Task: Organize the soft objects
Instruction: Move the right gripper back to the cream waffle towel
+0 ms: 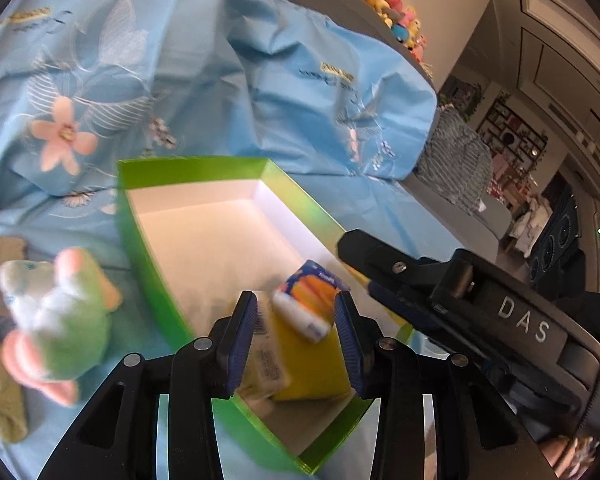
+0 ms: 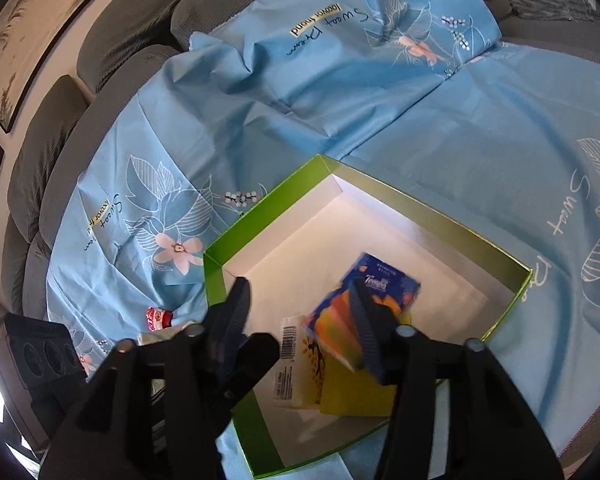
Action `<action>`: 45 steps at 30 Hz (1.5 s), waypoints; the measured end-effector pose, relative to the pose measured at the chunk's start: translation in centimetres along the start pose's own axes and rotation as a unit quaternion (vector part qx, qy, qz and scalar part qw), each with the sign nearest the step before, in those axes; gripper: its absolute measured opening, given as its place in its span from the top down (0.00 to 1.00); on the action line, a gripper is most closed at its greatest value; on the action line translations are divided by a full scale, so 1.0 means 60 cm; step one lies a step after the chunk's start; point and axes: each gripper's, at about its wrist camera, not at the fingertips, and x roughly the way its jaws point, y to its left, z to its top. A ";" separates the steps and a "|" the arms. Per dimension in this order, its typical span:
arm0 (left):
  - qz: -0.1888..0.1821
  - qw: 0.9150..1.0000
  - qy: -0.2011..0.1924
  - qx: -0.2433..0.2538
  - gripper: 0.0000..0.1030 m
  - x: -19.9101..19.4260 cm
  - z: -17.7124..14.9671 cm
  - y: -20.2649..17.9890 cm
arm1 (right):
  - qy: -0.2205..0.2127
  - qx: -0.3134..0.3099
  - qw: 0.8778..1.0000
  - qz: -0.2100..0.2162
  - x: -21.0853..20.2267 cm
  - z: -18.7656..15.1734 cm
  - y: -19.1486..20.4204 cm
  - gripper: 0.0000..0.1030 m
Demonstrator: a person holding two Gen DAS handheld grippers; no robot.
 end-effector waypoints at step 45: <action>0.351 0.889 -0.061 -0.288 0.30 -0.477 -0.277 0.470 | 0.215 -0.253 0.934 0.131 0.116 -0.349 0.397 0.06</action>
